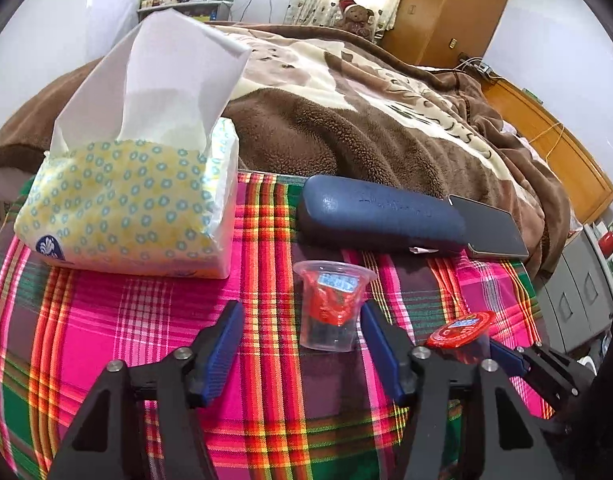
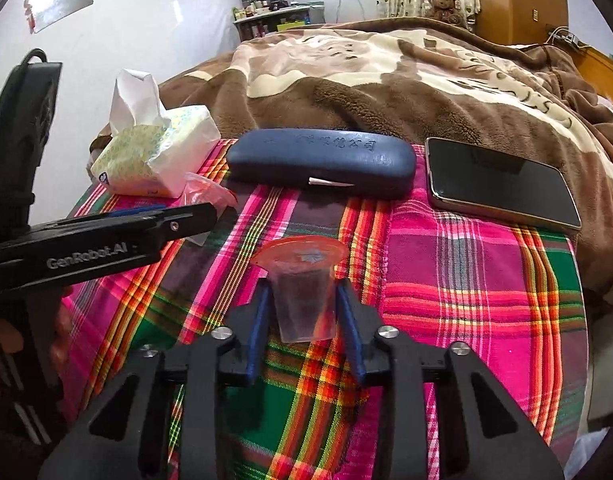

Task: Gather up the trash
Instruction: 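Grasp the red-lidded clear cup with the right tool while the left tool grasps the other clear cup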

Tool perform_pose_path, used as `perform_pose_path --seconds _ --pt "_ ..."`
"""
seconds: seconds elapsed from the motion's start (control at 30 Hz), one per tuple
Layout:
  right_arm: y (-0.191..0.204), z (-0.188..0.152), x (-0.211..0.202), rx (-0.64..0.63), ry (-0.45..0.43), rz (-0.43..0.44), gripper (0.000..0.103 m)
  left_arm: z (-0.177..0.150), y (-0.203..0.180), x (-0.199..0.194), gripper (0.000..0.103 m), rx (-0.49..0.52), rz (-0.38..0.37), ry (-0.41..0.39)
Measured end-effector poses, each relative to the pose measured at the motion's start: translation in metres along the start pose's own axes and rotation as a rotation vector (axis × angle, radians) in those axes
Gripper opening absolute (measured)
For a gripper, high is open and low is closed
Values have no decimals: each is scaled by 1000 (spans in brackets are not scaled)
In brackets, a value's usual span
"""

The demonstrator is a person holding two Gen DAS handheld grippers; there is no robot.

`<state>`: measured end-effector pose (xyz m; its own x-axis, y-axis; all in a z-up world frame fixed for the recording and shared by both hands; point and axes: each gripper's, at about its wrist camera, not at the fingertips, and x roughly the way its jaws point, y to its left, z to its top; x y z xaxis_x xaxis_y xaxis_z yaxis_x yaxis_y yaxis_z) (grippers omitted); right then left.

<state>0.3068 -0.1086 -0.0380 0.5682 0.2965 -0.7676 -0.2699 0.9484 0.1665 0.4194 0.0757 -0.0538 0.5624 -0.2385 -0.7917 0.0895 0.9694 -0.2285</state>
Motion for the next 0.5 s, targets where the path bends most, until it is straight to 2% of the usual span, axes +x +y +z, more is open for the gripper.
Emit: perform_pose_path --seconds 0.3,0.5 --pt "-2 0 -2 12 -16 2 30 -2 -1 2 33 22 26 -7" --pt "-3 -1 -4 35 -24 0 30 -6 -3 -1 32 36 24 -9"
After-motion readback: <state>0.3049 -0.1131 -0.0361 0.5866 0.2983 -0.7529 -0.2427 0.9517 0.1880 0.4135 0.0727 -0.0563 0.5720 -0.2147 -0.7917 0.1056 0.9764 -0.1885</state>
